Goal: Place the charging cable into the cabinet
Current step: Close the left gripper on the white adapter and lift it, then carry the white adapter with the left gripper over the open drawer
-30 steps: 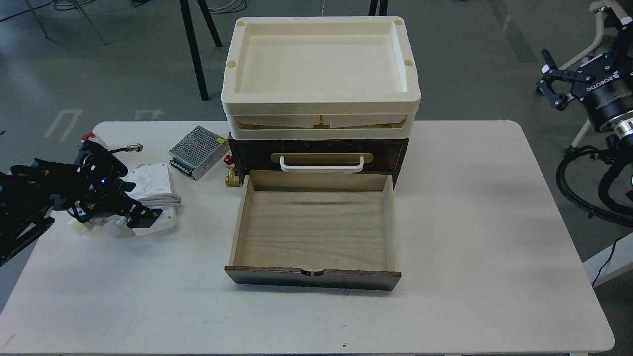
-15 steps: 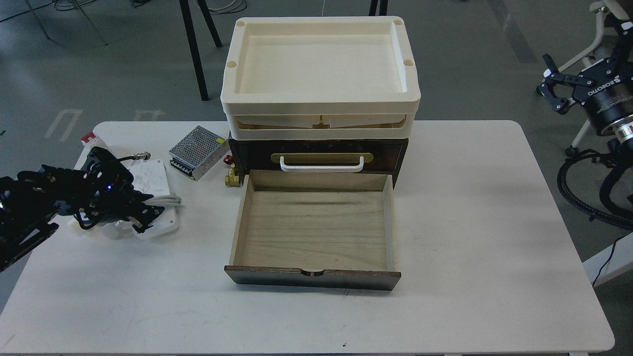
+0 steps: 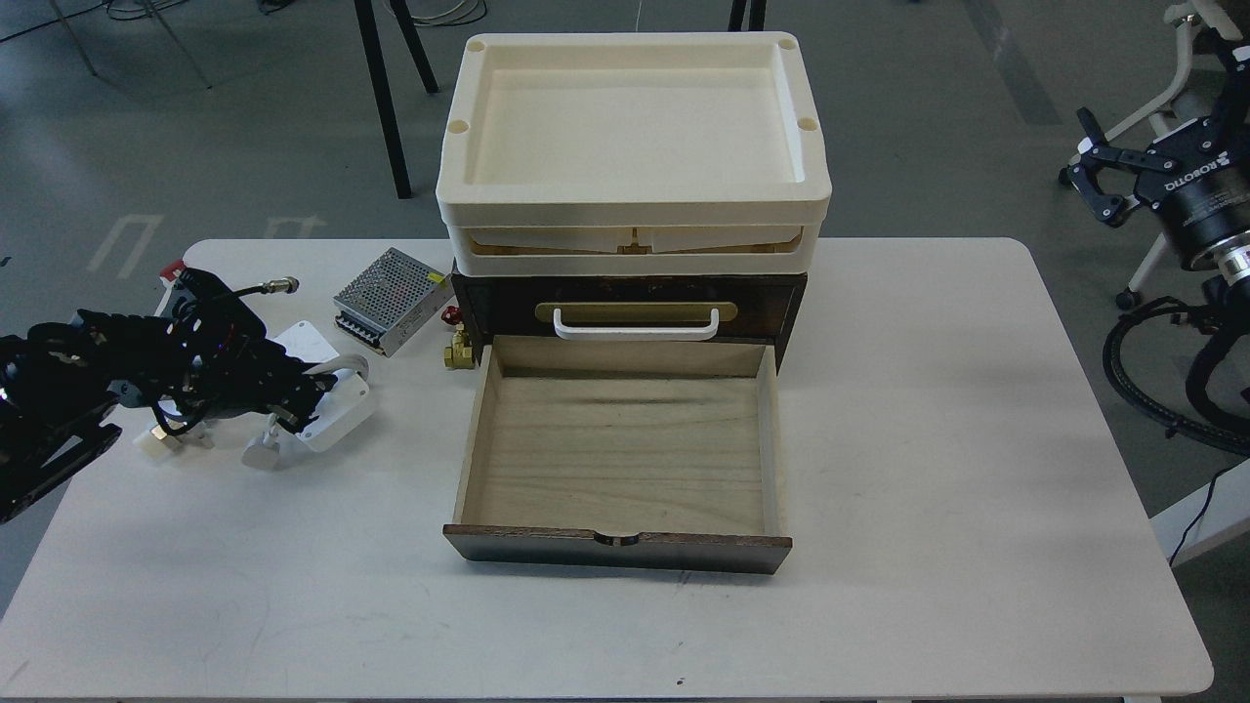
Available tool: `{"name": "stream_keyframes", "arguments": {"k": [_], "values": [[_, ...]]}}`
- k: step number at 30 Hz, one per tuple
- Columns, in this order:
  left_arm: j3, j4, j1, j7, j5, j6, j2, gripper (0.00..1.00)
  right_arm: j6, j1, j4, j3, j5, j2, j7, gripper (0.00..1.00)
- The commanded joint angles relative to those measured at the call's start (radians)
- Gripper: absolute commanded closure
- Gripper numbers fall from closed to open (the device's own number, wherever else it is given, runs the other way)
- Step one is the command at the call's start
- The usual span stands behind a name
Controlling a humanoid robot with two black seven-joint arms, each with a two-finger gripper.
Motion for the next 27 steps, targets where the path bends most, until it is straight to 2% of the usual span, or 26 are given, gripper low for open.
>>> {"name": "stream_keyframes", "arguments": {"k": [1, 8, 11, 14, 16, 21, 27], "values": [[-0.005, -0.174, -0.014, 0.000, -0.028, -0.017, 0.127, 1.00, 0.000, -0.001, -0.001, 0.006, 0.000, 0.000, 0.000, 0.00], [-0.015, -0.629, -0.073, 0.000, -0.103, -0.112, 0.427, 1.00, 0.000, -0.001, -0.008, 0.008, 0.000, 0.000, 0.000, 0.00], [-0.050, -0.813, -0.074, 0.000, -0.172, -0.126, 0.526, 1.00, 0.000, -0.001, -0.020, 0.009, 0.000, 0.002, -0.001, 0.00], [-0.080, -0.956, -0.074, 0.000, -0.263, -0.164, 0.576, 1.00, 0.000, -0.001, -0.044, 0.012, 0.000, 0.008, -0.001, 0.00], [-0.096, -0.995, -0.074, 0.000, -0.295, -0.167, 0.571, 1.00, 0.000, -0.001, -0.049, 0.012, 0.000, 0.008, -0.001, 0.00], [-0.102, -0.995, -0.073, 0.000, -0.378, -0.163, 0.481, 1.00, 0.000, -0.001, -0.051, 0.012, -0.002, 0.003, -0.001, 0.00], [-0.125, -0.948, -0.071, 0.000, -0.478, -0.204, 0.298, 1.00, 0.000, -0.001, -0.052, 0.015, -0.002, 0.002, -0.001, 0.00]]}}
